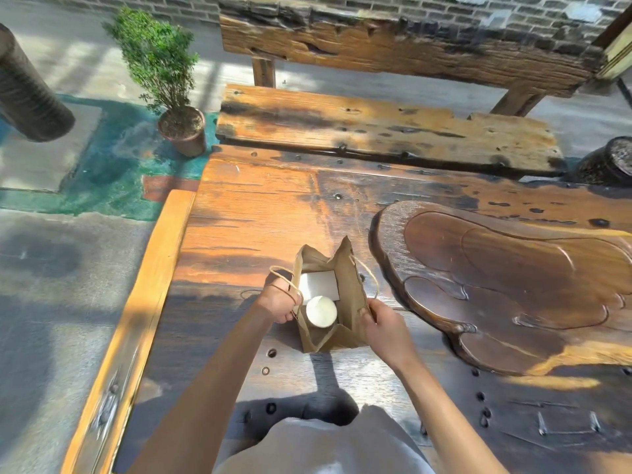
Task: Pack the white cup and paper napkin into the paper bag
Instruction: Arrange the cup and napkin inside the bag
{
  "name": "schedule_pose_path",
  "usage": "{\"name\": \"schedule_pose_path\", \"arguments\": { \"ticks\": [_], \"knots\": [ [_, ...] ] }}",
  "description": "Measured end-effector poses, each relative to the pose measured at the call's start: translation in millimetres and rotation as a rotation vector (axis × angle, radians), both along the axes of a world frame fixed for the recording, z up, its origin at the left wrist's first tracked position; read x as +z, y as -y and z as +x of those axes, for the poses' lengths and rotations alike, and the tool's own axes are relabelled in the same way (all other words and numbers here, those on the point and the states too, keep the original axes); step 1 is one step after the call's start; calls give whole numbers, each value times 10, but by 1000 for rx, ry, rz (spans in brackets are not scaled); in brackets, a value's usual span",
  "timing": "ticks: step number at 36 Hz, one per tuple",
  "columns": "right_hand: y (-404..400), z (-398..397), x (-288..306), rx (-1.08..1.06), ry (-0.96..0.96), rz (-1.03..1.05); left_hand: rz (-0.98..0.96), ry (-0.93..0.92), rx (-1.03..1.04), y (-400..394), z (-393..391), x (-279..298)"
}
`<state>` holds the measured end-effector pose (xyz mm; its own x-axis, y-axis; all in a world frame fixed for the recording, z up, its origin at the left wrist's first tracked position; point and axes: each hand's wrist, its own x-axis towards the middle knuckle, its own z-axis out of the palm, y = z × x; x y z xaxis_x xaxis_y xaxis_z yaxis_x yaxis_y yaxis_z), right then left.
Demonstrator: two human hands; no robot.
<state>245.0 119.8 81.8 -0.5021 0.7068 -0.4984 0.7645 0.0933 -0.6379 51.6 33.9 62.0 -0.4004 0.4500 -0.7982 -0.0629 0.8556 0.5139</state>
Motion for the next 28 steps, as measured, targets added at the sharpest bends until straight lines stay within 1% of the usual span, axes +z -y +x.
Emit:
{"name": "schedule_pose_path", "arguments": {
  "ticks": [3,5,7,9,11,15,21,24,28],
  "knots": [
    [-34,-36,-45,-58,-70,-117,23,-27,-31,-2,24,5],
    [-66,-50,-115,-67,-104,-187,55,-17,4,4,26,-30],
    [-97,-63,-174,-111,-142,-271,92,94,122,19,48,-80],
    [-118,-83,-178,-163,-162,-333,155,292,314,33,79,-111],
    [-120,-92,-165,-196,-186,-376,221,404,387,56,104,-137],
    [-101,-74,-197,-231,-181,-428,313,496,395,115,148,-161],
    [-100,-64,-200,-205,-205,-449,422,601,368,159,217,-225],
    [-113,-54,-246,-157,-190,-467,443,650,405,164,237,-269],
    [-110,-22,-271,-46,-187,-489,512,720,375,168,274,-307]
  ]
}}
